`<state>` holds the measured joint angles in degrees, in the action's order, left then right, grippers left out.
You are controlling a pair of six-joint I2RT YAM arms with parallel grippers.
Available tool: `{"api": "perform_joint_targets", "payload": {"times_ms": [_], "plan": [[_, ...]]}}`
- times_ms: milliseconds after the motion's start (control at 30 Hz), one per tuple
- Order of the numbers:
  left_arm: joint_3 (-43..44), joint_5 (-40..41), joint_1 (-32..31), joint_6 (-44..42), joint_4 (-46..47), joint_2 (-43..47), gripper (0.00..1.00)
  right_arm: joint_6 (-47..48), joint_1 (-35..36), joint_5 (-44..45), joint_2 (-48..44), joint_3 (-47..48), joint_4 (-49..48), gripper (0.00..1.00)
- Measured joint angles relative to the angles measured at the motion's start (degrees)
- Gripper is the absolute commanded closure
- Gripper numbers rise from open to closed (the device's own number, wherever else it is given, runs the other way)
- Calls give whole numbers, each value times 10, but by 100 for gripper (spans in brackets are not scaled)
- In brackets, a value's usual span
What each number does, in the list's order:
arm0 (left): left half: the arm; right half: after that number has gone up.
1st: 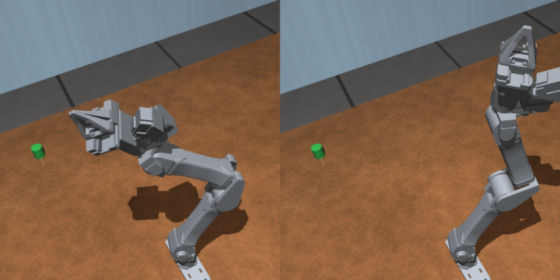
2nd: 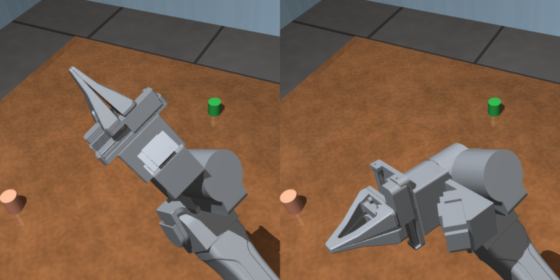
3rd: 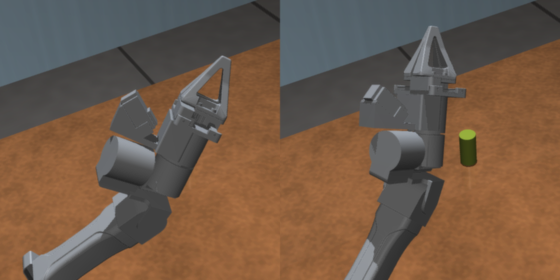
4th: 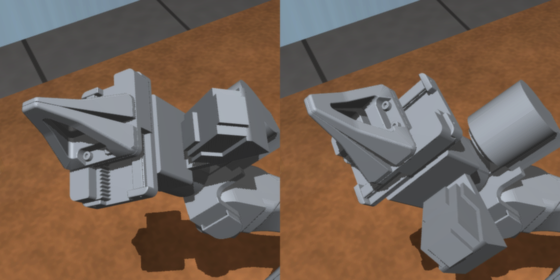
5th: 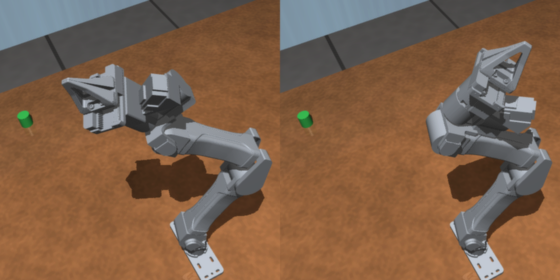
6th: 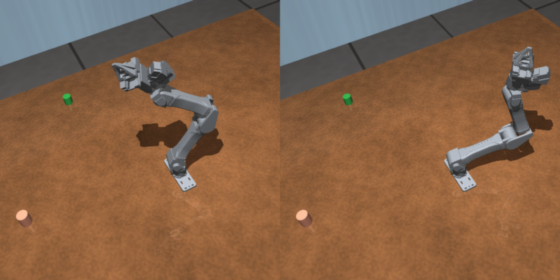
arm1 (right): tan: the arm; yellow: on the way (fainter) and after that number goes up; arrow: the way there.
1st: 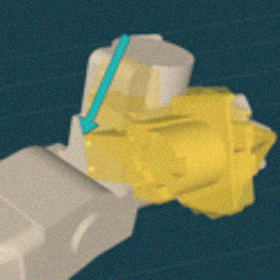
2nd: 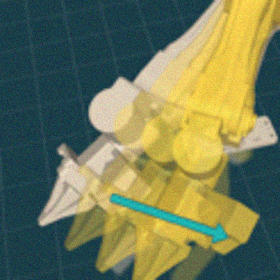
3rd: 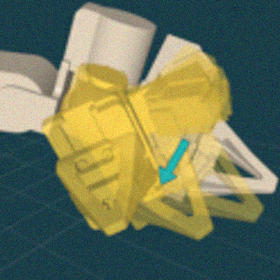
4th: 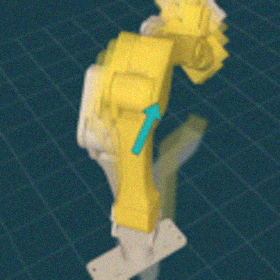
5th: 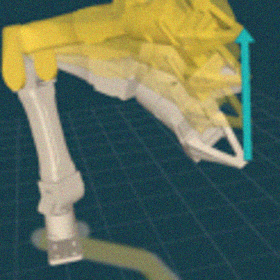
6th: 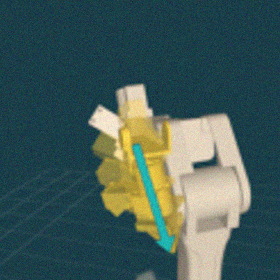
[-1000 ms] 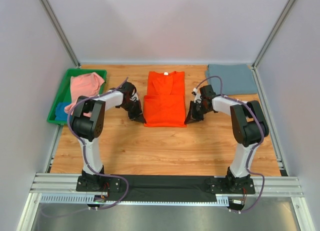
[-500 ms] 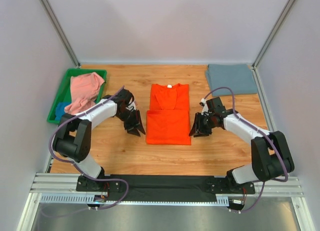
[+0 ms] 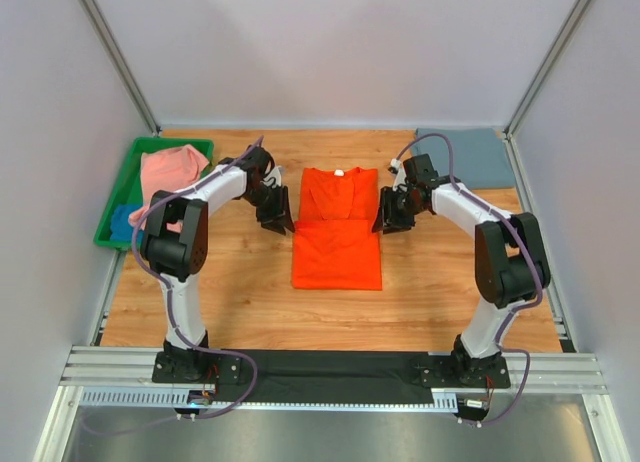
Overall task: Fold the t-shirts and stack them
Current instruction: Fold the tshirt
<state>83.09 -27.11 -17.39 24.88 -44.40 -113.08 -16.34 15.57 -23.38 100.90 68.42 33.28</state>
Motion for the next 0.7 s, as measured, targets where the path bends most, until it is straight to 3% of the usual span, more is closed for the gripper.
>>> {"api": "perform_joint_targets", "payload": {"times_ms": [567, 700], "plan": [[54, 2, 5, -43, 19, -58, 64, 30, -18, -20, 120, 71, 2, 67], [67, -3, 5, -42, 23, -76, 71, 30, -18, -23, 129, 77, 1, 72]]}}
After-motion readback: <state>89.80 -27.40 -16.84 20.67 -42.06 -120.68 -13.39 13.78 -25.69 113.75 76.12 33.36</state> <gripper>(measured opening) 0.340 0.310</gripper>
